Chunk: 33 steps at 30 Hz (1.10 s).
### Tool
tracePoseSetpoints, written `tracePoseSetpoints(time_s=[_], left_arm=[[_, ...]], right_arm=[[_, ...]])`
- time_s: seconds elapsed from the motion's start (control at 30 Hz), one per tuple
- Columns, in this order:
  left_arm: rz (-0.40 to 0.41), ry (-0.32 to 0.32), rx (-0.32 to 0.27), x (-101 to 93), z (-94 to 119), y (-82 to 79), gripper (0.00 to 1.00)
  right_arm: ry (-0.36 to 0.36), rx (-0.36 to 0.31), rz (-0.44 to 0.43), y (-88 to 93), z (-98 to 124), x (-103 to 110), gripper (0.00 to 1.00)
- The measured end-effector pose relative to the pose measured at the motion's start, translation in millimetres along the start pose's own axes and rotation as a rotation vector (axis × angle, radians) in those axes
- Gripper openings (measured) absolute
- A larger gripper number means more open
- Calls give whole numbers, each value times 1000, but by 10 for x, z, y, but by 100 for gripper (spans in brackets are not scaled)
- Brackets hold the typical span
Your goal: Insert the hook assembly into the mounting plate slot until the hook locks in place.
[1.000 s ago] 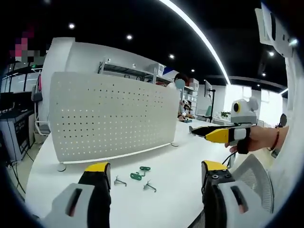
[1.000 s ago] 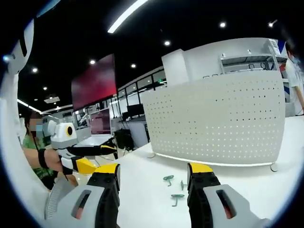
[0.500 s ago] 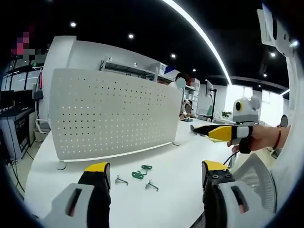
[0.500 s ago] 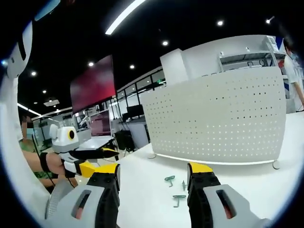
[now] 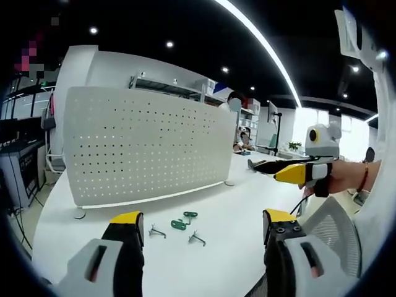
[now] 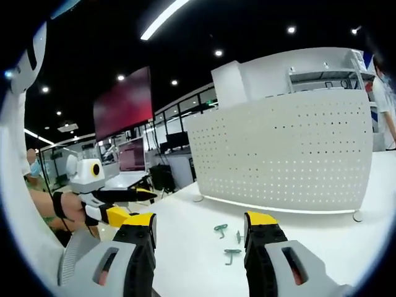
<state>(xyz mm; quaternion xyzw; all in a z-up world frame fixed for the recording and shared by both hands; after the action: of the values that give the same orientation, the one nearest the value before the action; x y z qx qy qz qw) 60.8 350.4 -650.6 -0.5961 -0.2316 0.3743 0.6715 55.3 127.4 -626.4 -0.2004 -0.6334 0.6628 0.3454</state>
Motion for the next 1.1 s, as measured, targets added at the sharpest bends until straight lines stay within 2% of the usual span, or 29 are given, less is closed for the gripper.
tracePoseSetpoints(time_s=[0.3, 0.6, 1.1], left_arm=[[4, -4, -5, -32, 0, 15, 82], [-18, 9, 32, -67, -115, 95, 80], [-27, 41, 144, -134, -326, 343, 75]], right_arm=[[-22, 22, 32, -32, 52, -8, 58], [-11, 16, 38, -32, 161, -76, 58], [2, 4, 10, 63, 234, -190, 56]])
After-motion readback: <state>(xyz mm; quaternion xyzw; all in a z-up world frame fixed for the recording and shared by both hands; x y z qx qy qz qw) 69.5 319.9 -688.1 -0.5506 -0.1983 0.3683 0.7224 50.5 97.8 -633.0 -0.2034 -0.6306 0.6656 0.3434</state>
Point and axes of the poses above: the point that each gripper's makers call its tool centre point, and the gripper's own axes: z roughly backward along the fingers, x roughly to its left, y roughly out of its underside, the point moved 7 cm from there along z, roughly backward along the fingers, and after that the axes turned 3 degrees about -y, right-handed, at the moved point
